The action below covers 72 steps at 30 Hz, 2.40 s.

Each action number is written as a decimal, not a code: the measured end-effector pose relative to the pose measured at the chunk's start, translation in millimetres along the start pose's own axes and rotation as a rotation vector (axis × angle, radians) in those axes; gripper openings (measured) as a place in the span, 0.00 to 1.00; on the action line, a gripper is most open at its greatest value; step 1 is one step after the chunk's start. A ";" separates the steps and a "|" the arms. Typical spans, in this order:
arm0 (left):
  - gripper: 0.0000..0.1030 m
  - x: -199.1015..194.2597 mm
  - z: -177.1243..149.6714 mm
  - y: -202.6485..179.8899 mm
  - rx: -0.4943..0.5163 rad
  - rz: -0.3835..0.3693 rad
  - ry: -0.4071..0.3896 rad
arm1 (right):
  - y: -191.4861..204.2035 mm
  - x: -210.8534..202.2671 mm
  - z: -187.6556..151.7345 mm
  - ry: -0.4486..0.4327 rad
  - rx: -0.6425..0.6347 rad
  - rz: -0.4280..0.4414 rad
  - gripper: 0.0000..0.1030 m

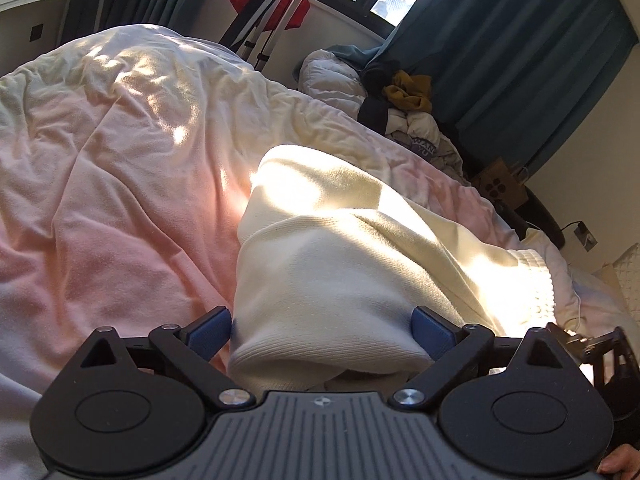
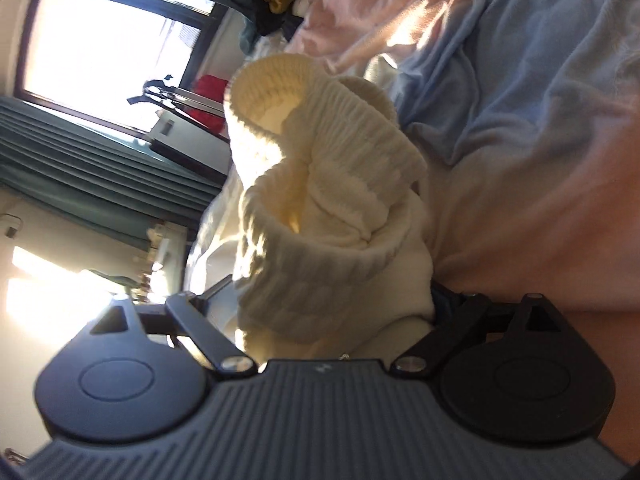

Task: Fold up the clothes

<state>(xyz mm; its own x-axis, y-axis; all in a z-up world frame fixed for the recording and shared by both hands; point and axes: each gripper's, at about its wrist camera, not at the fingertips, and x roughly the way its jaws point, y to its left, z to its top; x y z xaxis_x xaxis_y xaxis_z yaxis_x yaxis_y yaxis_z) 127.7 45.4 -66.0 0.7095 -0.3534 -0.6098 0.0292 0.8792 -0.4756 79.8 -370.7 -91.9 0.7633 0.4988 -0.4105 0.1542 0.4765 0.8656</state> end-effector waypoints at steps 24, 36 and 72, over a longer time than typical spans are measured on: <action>0.46 -10.8 -2.4 22.9 -0.237 -0.127 -0.034 | 4.3 -12.0 -7.6 -0.037 0.016 0.051 0.39; 0.35 -74.8 -20.8 -43.0 -0.263 -0.353 -0.082 | 31.1 -111.1 -4.6 -0.200 -0.037 0.203 0.34; 0.35 141.9 -325.1 -602.6 0.274 -0.827 0.511 | -255.7 -542.4 15.6 -1.196 0.252 -0.015 0.34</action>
<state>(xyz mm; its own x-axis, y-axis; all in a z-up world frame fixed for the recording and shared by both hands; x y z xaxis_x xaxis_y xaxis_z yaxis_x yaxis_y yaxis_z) -18.2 -638.4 -72.1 0.0086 -0.9234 -0.3837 0.5818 0.3167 -0.7491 -363.8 -774.4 -86.1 0.8355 -0.5493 -0.0136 0.1839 0.2562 0.9490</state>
